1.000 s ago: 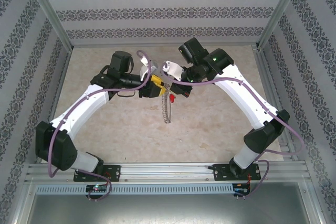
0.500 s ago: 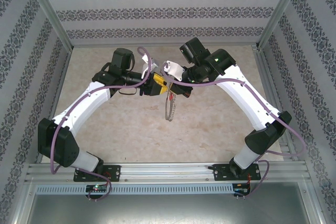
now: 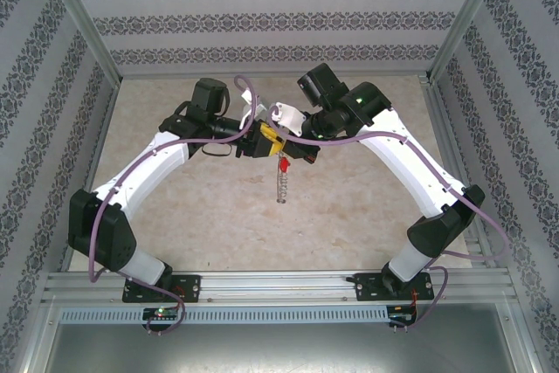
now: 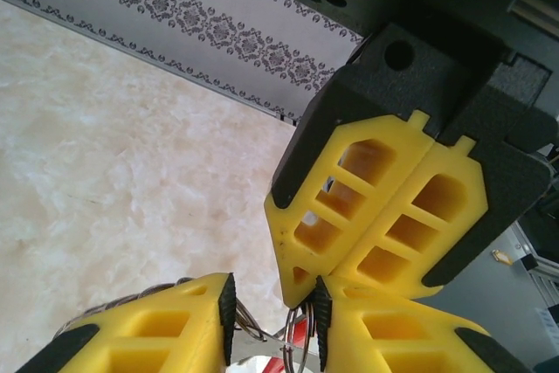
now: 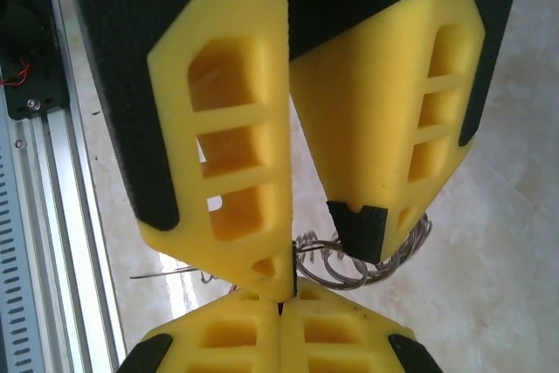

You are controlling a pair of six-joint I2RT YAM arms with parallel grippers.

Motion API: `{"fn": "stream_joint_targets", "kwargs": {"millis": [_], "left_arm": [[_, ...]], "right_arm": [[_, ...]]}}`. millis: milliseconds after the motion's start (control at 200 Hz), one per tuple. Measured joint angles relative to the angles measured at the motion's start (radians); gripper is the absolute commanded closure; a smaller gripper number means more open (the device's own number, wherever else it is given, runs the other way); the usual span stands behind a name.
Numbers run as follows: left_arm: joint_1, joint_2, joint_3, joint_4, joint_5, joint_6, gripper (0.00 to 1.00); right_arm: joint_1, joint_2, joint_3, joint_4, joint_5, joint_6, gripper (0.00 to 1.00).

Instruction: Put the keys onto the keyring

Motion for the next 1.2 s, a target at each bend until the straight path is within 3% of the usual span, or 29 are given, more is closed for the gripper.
{"fn": "stream_joint_targets", "kwargs": {"millis": [1199], "left_arm": [[0.000, 0.027, 0.040, -0.137, 0.021, 0.079, 0.68]], "right_arm": [[0.000, 0.004, 0.000, -0.017, 0.023, -0.003, 1.00]]}}
